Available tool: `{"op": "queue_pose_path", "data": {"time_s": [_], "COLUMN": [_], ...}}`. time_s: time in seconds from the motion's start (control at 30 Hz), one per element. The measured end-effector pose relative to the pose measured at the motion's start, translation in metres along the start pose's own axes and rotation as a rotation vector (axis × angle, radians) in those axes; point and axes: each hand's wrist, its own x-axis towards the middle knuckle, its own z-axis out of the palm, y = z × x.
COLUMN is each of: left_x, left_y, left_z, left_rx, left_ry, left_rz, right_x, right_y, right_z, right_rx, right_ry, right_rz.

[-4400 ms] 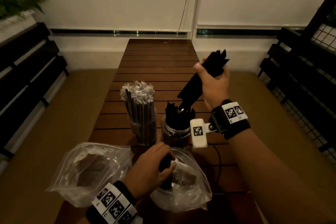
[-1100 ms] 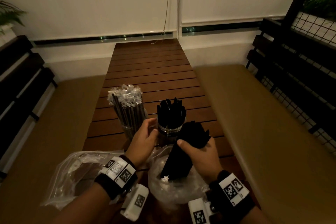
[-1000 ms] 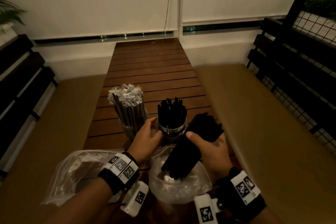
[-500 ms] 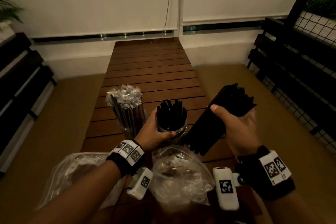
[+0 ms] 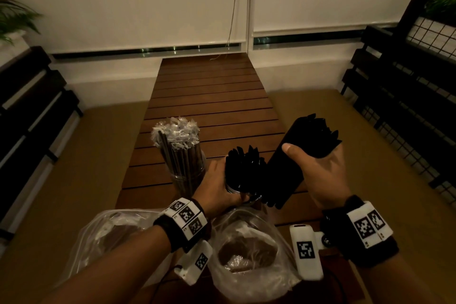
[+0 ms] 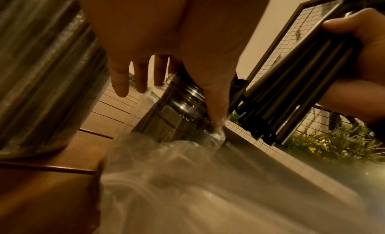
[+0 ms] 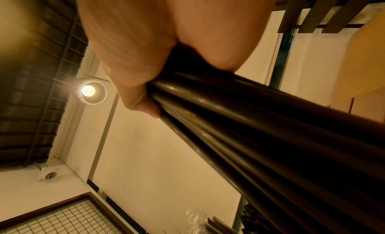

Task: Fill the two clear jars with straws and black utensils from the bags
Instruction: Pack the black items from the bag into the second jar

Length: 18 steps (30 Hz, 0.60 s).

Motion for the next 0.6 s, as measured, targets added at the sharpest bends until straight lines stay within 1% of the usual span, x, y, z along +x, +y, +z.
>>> {"op": "queue_pose_path", "data": {"time_s": [0.07, 0.13, 0.2, 0.23, 0.3, 0.4, 0.6], "left_x": [-0.005, -0.004, 0.000, 0.003, 0.009, 0.010, 0.008], "left_y": [0.002, 0.002, 0.007, 0.008, 0.009, 0.011, 0.020], "left_z": [-0.003, -0.005, -0.010, -0.012, -0.015, -0.018, -0.025], "left_rx": [0.046, 0.074, 0.042, -0.010, -0.074, -0.084, -0.136], "left_ry": [-0.026, -0.057, -0.094, -0.114, -0.149, -0.205, -0.176], "left_rz": [-0.012, -0.021, 0.003, 0.000, -0.002, 0.027, 0.064], "right_x": [0.001, 0.002, 0.003, 0.003, 0.004, 0.011, 0.034], "right_y": [-0.002, -0.005, -0.010, -0.010, -0.010, -0.003, -0.004], "right_z": [0.001, 0.003, 0.006, 0.007, 0.014, 0.022, 0.038], "right_rx": [-0.018, -0.025, 0.004, 0.022, 0.064, 0.136, 0.227], "right_ry": [0.020, 0.009, 0.014, 0.031, 0.088, 0.215, 0.387], "right_rz": [0.014, 0.020, 0.030, 0.044, 0.089, 0.215, 0.283]}}
